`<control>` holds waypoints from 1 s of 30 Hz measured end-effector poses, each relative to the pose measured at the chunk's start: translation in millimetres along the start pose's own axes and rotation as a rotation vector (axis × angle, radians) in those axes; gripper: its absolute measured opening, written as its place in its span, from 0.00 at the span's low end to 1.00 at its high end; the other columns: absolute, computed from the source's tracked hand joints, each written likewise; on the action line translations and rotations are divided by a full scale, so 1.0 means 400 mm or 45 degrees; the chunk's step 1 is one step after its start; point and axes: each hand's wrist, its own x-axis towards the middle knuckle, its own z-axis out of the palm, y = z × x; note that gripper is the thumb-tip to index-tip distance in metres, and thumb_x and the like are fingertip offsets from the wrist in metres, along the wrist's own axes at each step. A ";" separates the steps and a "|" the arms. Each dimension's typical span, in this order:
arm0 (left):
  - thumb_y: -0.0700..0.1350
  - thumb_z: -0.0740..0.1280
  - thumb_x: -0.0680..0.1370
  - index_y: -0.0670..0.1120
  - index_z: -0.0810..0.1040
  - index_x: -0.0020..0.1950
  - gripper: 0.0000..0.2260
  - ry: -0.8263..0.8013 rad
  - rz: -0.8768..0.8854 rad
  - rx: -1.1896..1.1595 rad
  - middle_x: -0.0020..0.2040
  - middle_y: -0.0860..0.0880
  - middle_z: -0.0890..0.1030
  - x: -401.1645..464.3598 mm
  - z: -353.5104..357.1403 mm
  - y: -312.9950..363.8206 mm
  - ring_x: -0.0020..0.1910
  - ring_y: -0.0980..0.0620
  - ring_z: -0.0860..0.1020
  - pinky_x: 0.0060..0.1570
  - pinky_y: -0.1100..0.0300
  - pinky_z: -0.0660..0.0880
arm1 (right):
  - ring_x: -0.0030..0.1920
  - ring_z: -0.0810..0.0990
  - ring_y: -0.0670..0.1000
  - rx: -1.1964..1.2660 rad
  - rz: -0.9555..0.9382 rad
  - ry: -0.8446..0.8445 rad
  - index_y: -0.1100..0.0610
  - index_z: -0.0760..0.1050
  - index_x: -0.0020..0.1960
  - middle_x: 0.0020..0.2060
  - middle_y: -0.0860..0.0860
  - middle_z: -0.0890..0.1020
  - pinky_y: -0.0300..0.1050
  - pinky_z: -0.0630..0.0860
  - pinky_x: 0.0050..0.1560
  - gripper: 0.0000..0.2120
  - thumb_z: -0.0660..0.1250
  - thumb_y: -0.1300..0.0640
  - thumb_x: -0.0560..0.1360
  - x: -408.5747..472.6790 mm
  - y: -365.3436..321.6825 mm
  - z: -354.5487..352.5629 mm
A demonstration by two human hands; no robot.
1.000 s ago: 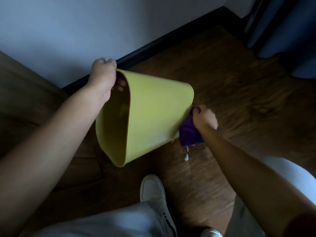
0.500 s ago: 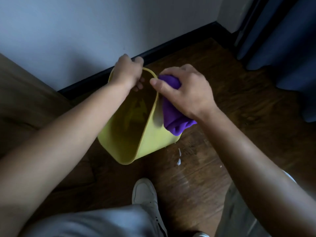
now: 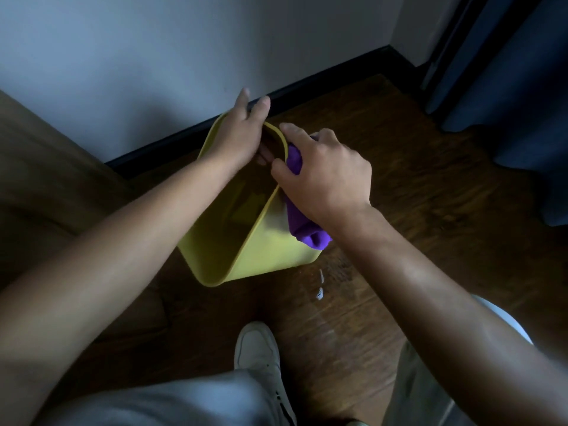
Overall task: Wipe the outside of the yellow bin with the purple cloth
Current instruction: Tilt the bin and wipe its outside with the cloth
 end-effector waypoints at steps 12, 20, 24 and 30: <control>0.51 0.67 0.81 0.55 0.71 0.74 0.22 0.320 0.064 0.659 0.68 0.44 0.75 -0.245 -0.244 -0.308 0.66 0.43 0.75 0.63 0.45 0.74 | 0.51 0.82 0.60 0.061 0.125 -0.071 0.40 0.66 0.76 0.59 0.54 0.78 0.50 0.73 0.44 0.25 0.58 0.40 0.80 0.040 0.023 -0.004; 0.44 0.67 0.82 0.57 0.55 0.83 0.33 0.120 -0.382 0.087 0.42 0.45 0.85 -0.343 -0.161 -0.393 0.30 0.52 0.84 0.30 0.62 0.81 | 0.52 0.83 0.58 0.217 0.154 0.118 0.41 0.71 0.73 0.63 0.54 0.79 0.53 0.80 0.48 0.22 0.58 0.44 0.80 0.014 0.043 0.028; 0.38 0.66 0.83 0.51 0.65 0.80 0.26 0.240 -0.438 -0.192 0.39 0.46 0.83 -0.337 -0.143 -0.405 0.27 0.53 0.81 0.27 0.61 0.79 | 0.53 0.82 0.57 0.258 0.158 0.151 0.43 0.73 0.72 0.63 0.53 0.79 0.46 0.74 0.46 0.22 0.61 0.48 0.79 0.015 0.060 0.033; 0.39 0.65 0.82 0.56 0.78 0.71 0.20 0.559 -0.325 -0.237 0.47 0.52 0.84 -0.282 -0.216 -0.351 0.30 0.59 0.75 0.29 0.61 0.73 | 0.52 0.82 0.55 0.434 0.244 0.118 0.46 0.77 0.67 0.56 0.52 0.82 0.55 0.81 0.52 0.21 0.61 0.48 0.75 0.078 0.069 0.020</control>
